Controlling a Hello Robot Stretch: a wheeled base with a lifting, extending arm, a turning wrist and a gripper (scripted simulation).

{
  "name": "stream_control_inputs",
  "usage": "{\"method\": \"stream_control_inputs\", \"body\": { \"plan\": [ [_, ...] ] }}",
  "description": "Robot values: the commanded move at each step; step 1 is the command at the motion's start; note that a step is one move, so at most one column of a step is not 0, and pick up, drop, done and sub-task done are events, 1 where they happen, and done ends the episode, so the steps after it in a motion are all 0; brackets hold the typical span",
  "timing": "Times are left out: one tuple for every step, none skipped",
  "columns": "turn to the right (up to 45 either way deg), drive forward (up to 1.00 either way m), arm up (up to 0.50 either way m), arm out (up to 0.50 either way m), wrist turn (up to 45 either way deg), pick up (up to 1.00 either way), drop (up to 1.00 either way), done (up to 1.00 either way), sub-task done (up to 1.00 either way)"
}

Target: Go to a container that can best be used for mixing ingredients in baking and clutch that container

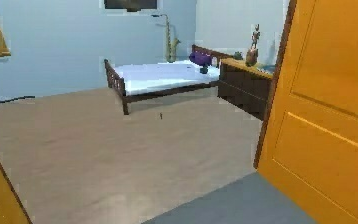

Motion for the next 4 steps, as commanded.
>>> {"method": "stream_control_inputs", "body": {
  "plan": [
    [-21.0,0.0,0.0,0.0,0.0,0.0,0.0,0.0,0.0],
    [0.0,1.0,0.0,0.0,0.0,0.0,0.0,0.0,0.0],
    [0.0,0.35,0.0,0.0,0.0,0.0,0.0,0.0,0.0],
    [-45.0,0.0,0.0,0.0,0.0,0.0,0.0,0.0,0.0]
  ]
}}
